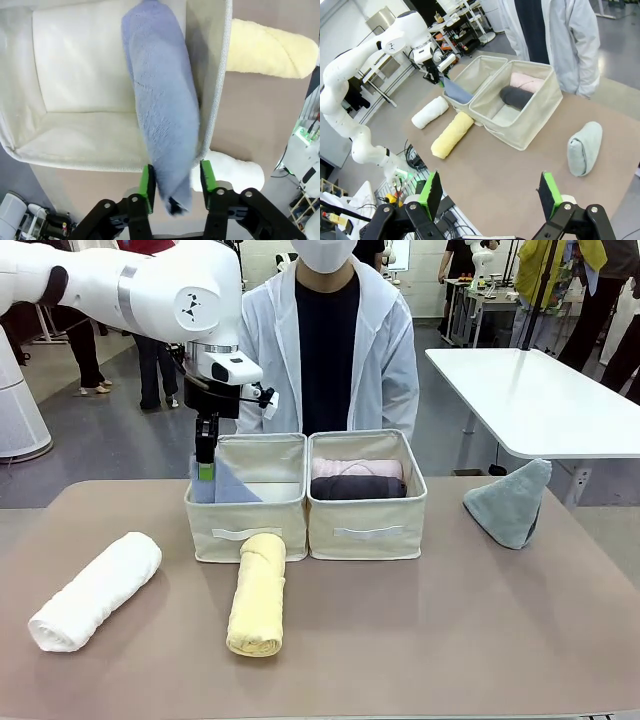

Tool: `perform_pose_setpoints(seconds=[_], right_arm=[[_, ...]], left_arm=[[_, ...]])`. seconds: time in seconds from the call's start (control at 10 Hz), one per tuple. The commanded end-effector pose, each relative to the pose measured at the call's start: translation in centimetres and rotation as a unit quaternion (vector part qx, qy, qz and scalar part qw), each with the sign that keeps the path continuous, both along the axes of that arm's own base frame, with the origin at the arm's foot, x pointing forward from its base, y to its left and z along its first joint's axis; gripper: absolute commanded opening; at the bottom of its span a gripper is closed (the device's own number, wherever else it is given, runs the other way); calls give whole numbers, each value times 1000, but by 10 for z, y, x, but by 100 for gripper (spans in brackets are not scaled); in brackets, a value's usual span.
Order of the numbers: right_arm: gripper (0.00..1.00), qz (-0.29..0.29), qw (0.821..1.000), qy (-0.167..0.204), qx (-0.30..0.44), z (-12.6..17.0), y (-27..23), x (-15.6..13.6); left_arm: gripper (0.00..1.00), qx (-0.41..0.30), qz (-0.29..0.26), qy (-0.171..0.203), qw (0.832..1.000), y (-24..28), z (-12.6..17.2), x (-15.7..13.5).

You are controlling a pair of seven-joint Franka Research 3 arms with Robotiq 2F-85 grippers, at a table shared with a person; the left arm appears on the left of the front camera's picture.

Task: Sort the towels based on their folding style.
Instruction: Pick up one triangle-folded towel and place it in the left Fabric basket.

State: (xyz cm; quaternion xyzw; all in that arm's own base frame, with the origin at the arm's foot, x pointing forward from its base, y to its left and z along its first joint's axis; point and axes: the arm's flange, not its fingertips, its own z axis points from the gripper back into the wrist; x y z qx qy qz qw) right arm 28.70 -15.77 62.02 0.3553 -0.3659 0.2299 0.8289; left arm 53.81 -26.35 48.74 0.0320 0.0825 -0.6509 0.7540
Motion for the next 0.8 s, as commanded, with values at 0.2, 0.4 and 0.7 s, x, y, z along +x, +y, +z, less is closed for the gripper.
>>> perform_pose_setpoints(seconds=[0.2,0.4,0.7], right_arm=[[100,6,1000,-11,10,-1,0,2],[100,6,1000,-11,10,-1,0,2],[100,6,1000,-11,10,-1,0,2]], left_arm=[[100,-14,-21,-6,1000,9,2,-9],[100,-18,-20,-6,1000,11,4,-11],[100,-74,1,-13,997,39,41,-32]])
